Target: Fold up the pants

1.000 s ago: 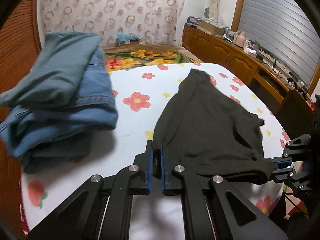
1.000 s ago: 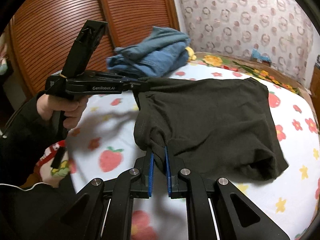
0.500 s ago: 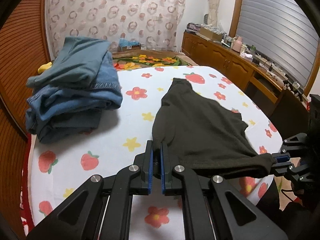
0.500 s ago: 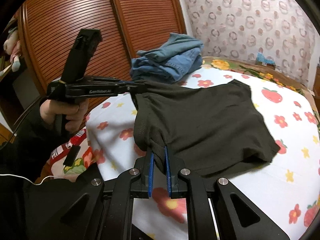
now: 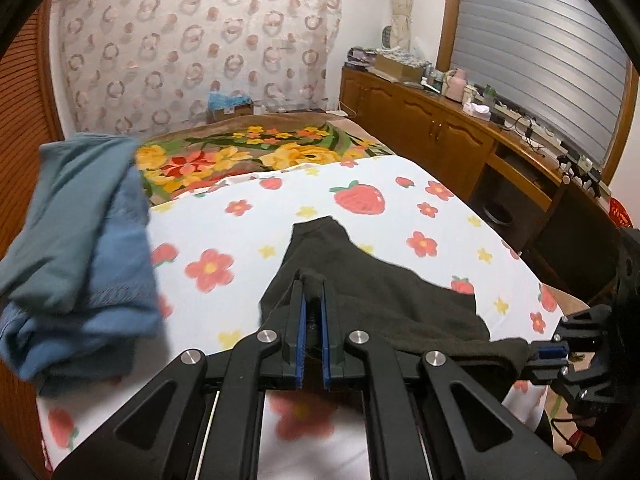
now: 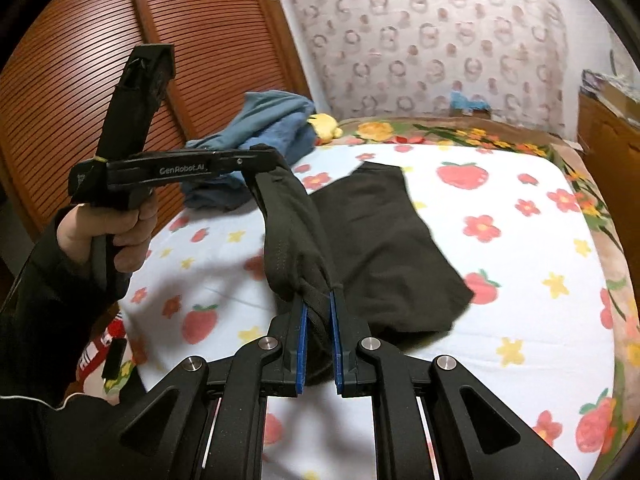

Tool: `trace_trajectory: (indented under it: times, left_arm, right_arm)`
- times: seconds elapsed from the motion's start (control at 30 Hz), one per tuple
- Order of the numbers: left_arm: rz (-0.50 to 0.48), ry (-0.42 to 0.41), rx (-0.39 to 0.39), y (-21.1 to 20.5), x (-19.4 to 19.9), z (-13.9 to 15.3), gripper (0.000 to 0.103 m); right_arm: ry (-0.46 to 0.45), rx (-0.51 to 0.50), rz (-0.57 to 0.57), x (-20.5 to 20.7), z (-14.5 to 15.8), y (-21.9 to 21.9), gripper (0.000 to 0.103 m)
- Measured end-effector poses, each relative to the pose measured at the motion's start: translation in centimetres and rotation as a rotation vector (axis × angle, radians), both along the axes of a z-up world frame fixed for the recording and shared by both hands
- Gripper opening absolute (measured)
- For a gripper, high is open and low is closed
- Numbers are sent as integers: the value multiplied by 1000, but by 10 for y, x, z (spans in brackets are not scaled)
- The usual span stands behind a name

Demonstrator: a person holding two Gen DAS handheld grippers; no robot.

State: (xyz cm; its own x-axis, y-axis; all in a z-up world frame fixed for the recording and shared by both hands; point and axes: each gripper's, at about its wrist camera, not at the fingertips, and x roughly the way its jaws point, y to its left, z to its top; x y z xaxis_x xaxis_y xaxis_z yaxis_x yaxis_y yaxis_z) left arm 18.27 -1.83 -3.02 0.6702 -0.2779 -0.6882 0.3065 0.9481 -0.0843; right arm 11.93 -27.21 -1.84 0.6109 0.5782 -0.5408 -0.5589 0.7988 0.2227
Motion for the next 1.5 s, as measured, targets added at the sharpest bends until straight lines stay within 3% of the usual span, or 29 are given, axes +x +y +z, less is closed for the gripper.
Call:
trace_trajectory:
  times: [0.6,0.7,0.77,0.87,1.1,1.37,1.43,1.5]
  left_arm:
    - [-65,74,25,-46,71,-17,10]
    - [-61,71,33,-44,72,-18,22]
    - [-63,55,34,-40,68,-15,46]
    - [-69,34,25,-31,61,-9,51]
    - [-61,21,38,-11,48,-10,51]
    - [-53,85,76,8,43,-45,51]
    - [-55,95,70,10,45,-50,51]
    - [-58,109,62,12,49,-54,50]
  right_arm:
    - [49,-9,-135,38,-14,-16,12]
    - [46,-28,-166,40,-16,-16,20]
    - [35,-42,-204,39,-13,-18,23]
    - [20,-45,-244,37,-8,-23,25]
    - [10,-55,-233,34,-6,-15,39]
    - [54,-119,-240,48,-19,-3,40]
    - [55,-132,-259,53,-21,-4,40]
    - [54,-142,-270,57,-21,-8,25]
